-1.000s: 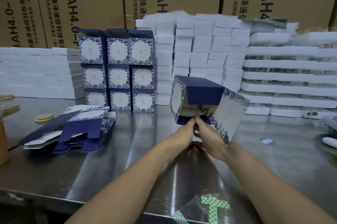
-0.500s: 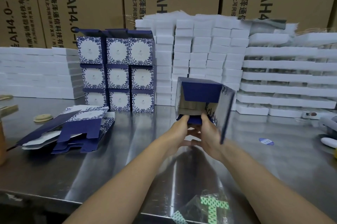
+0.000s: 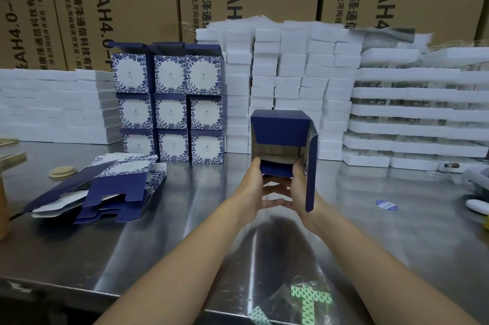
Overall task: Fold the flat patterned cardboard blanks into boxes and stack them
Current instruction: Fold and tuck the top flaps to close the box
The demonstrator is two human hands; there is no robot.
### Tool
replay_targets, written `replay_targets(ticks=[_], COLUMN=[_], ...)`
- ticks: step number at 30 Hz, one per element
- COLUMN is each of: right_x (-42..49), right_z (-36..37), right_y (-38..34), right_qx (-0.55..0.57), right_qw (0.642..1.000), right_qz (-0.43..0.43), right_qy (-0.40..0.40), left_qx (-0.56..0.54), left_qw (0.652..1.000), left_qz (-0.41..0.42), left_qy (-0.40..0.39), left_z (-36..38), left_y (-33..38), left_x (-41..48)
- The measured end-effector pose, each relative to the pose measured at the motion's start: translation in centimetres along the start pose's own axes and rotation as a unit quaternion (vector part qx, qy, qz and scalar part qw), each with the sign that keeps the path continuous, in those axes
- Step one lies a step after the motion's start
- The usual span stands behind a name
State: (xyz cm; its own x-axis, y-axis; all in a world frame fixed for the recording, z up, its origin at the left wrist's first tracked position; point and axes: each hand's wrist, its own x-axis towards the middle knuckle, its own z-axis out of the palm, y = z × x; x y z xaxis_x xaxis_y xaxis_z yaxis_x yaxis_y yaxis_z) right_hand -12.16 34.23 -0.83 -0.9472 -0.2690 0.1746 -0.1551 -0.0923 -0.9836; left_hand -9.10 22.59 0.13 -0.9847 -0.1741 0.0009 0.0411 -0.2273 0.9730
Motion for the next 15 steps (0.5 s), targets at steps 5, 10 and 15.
replay_targets(ticks=[5,10,15], right_x=[-0.4,-1.2,-1.3], right_z=[0.1,0.6,0.4], right_y=[-0.3,-0.8,-0.9], right_qx=[0.004,0.018,-0.048], right_qw=[1.0,1.0,0.998], right_qz=[-0.011,-0.02,-0.038], right_qy=[0.0,0.011,-0.028], left_qx=[0.001,0.017,-0.002], left_qw=[1.0,1.0,1.0], left_qz=[-0.001,0.01,0.006], left_qy=[0.011,-0.023,0.005], left_z=[-0.2,-0.2,-0.5], left_y=[-0.2,0.0,-0.2], left_x=[0.4,0.2,0.9])
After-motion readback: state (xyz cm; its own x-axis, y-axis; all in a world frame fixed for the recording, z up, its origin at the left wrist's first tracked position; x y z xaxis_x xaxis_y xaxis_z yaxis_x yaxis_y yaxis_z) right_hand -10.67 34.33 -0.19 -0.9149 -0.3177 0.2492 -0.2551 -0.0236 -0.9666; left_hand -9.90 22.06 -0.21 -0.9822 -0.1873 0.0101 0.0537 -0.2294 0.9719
